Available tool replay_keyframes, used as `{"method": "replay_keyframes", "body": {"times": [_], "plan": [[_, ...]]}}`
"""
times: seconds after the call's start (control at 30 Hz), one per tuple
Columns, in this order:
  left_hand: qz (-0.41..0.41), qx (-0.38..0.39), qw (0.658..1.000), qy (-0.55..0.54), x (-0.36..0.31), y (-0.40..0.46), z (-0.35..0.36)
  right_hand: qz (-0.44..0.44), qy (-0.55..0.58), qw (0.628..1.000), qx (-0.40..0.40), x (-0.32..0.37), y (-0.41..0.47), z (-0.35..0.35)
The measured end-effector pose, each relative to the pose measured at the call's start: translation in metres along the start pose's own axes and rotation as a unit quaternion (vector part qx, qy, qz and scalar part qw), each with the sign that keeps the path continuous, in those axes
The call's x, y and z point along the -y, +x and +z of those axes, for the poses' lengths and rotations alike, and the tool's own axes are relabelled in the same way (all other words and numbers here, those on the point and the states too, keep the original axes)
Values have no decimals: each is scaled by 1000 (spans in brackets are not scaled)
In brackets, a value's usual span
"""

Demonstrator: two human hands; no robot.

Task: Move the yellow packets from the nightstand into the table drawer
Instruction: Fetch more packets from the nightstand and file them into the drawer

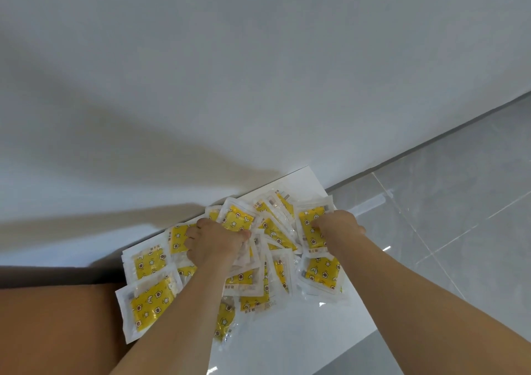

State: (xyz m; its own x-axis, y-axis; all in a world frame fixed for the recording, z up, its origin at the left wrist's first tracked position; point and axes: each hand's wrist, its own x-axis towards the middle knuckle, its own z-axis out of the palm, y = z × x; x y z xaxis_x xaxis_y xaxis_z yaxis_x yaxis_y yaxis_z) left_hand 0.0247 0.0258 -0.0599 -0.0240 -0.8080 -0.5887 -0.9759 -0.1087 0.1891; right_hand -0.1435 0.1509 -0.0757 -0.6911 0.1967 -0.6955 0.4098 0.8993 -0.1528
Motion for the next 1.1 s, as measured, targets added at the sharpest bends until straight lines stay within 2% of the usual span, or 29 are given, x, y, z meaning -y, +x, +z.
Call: {"method": "replay_keyframes", "body": {"times": [0.17, 0.33, 0.53, 0.63, 0.7, 0.8, 0.93, 1.1], "plan": [[46, -9, 997, -61, 1, -4, -10, 15, 61, 998, 13, -6, 23, 12], [118, -14, 985, -123, 10, -14, -24, -74, -24, 996, -53, -8, 1, -8], [171, -18, 965, -200, 13, -43, -44, -130, -39, 990, -44, -5, -8, -21], [181, -16, 956, -229, 13, -57, -51, -172, 38, 984, -38, -3, -19, -31], [179, -7, 950, -254, 10, -69, -57, -218, 142, 966, -8, -6, -31, -42], [173, 12, 931, -320, -2, -100, -83, -259, 216, 941, -3, -9, -67, -85], [186, 43, 889, -416, -32, -179, -163, -267, 320, 909, 19, -15, -149, -188], [218, 81, 840, -490, -51, -306, -285, -242, 480, 839, 82, -60, -271, -331]]}}
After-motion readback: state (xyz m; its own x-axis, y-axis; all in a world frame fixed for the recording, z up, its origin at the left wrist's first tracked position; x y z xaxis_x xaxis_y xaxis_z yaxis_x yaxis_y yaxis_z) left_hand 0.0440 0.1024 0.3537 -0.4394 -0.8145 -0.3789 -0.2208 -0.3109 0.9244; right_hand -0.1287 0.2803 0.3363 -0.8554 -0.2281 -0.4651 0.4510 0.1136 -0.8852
